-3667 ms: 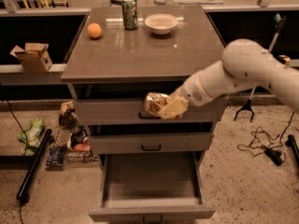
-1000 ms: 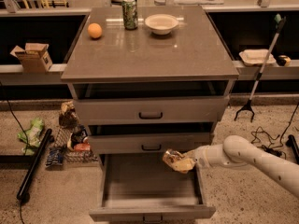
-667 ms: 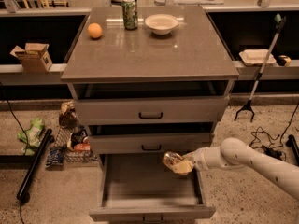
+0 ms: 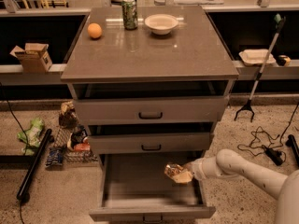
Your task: Place brown chip bag into bottom drawer
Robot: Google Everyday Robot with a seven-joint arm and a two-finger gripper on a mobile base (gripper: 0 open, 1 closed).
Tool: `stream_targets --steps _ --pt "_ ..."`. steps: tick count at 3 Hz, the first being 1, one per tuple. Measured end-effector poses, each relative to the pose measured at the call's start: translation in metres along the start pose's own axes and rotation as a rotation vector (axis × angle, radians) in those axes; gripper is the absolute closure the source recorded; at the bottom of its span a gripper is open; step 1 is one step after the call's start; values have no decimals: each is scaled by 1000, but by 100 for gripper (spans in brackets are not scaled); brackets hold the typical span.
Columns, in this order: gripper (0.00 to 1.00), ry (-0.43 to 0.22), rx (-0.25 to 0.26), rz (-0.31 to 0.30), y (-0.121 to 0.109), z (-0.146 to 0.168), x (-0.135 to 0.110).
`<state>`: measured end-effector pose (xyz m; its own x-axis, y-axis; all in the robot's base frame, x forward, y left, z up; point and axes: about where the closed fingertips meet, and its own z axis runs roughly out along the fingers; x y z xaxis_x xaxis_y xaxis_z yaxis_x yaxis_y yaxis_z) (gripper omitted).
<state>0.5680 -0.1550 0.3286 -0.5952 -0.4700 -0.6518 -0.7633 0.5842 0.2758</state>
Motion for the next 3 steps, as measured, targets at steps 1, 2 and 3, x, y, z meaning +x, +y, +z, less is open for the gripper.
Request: stream_targets --steps 1,2,3 --pt "100 3 -28 14 -16 30 31" --pt "100 -12 -70 53 -32 67 62" --pt "100 -19 -89 75 -38 86 76"
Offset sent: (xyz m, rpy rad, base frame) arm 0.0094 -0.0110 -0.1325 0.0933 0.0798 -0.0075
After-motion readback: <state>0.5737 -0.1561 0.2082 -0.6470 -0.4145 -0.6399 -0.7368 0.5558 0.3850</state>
